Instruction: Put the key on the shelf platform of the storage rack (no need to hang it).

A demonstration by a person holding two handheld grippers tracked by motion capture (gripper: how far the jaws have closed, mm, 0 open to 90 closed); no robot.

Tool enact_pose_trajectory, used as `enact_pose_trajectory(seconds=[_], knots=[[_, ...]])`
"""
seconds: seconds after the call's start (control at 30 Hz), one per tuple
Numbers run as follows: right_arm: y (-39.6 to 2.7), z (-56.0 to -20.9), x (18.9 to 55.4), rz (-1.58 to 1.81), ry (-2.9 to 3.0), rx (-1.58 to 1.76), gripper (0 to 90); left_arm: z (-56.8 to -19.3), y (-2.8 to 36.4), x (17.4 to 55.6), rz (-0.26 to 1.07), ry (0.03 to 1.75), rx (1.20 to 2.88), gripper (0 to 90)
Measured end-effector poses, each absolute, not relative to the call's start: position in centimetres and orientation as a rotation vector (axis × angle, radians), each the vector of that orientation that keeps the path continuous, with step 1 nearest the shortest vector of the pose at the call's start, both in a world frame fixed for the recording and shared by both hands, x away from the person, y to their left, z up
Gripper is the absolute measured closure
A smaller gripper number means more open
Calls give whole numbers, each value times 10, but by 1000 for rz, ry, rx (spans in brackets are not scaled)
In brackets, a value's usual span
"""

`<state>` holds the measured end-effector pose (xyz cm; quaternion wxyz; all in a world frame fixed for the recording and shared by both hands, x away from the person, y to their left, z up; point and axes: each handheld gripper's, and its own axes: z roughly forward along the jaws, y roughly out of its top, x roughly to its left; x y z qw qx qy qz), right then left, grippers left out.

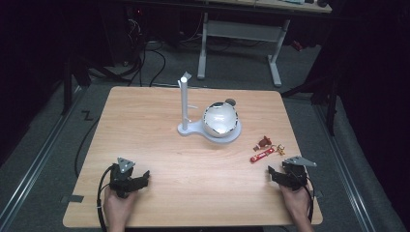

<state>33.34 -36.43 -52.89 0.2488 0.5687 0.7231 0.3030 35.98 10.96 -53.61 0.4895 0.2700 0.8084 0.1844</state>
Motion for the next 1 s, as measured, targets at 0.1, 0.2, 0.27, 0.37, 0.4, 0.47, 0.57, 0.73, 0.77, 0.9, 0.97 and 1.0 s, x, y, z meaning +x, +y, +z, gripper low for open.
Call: enact_pose_trajectory(seconds=[0.1,0.2,0.27,0.37,0.4,0.47,0.57,0.73,0.77,0.9,0.97,1.0], knots=[[-364,-529,333,824,1971,1549,380,-536,110,360,448,1964,655,202],[-364,-528,332,820,1973,1544,420,-536,109,360,448,1965,654,202],[-364,-528,332,818,1972,1547,437,-536,109,360,449,1965,654,202],[-364,-527,331,820,1972,1547,463,-536,109,360,449,1965,654,202],[-364,-527,331,821,1970,1548,480,-536,109,360,448,1965,654,202],[-363,-527,329,827,1964,1534,501,-536,109,360,448,1966,653,202],[-362,-527,329,835,1966,1545,523,-536,109,360,449,1965,653,202],[-362,-521,330,871,1966,1544,533,-536,109,360,449,1965,654,202],[-362,-520,330,875,1968,1542,533,-536,109,360,449,1965,654,202],[-362,-517,331,893,1971,1535,537,-536,109,360,448,1965,653,201],[-362,-515,332,903,1965,1540,537,-536,109,360,448,1966,652,202],[-362,-514,332,908,1964,1537,537,-536,109,360,448,1965,653,202]])
